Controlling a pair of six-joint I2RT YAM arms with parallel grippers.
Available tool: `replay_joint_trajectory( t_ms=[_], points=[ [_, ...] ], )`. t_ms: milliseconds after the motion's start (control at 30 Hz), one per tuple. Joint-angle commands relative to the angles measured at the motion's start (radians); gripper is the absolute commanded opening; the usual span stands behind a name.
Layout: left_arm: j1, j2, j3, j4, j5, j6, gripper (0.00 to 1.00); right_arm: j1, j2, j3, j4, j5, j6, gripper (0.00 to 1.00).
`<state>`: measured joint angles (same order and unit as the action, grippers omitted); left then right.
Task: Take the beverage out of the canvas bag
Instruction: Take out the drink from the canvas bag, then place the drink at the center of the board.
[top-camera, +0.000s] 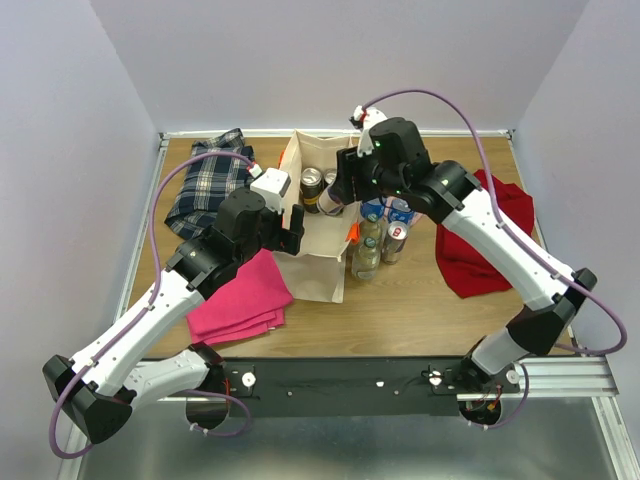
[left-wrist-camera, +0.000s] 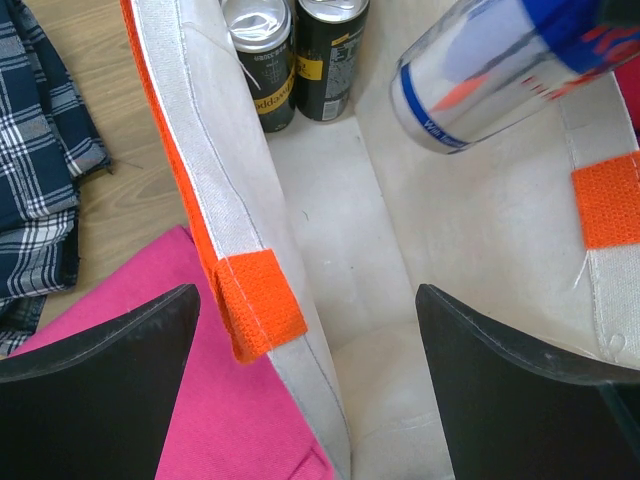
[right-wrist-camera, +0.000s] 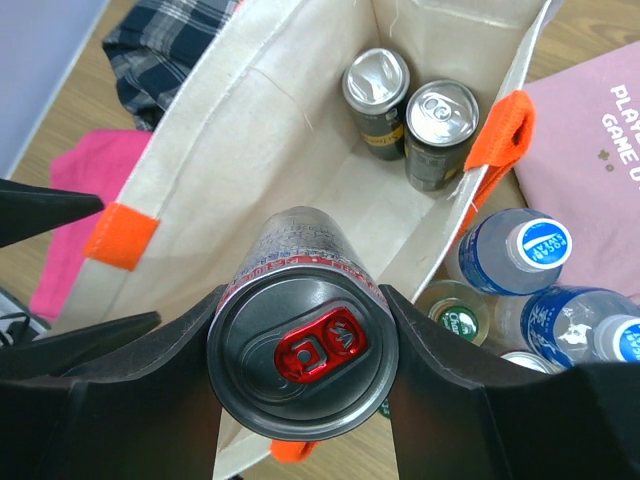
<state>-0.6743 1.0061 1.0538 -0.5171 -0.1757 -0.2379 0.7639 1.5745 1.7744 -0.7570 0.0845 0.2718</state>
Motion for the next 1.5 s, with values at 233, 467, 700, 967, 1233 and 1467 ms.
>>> replay_joint_trajectory(
  t_ms=[233, 467, 700, 967, 1233, 1467],
  points=[
    [0.001, -0.012, 0.046, 0.015, -0.033, -0.021, 0.99, 0.003, -0.165, -0.029, 0.076, 0.053, 0.035, 0.01],
    [0.001, -0.023, 0.048, 0.038, -0.045, -0.037, 0.99, 0.002, -0.24, -0.05, 0.065, 0.113, 0.043, 0.01],
    [0.001, -0.015, 0.048, 0.049, -0.044, -0.043, 0.99, 0.002, -0.284, -0.064, 0.021, 0.185, 0.046, 0.01],
    [0.001, -0.003, 0.058, 0.052, -0.047, -0.044, 0.99, 0.003, -0.34, -0.124, -0.01, 0.276, 0.06, 0.01],
    [0.001, 0.019, 0.068, 0.06, -0.042, -0.049, 0.99, 0.002, -0.373, -0.191, -0.093, 0.366, 0.095, 0.01],
    [0.001, 0.028, 0.064, 0.071, -0.027, -0.066, 0.99, 0.002, -0.407, -0.279, -0.11, 0.379, 0.133, 0.01]
  ],
)
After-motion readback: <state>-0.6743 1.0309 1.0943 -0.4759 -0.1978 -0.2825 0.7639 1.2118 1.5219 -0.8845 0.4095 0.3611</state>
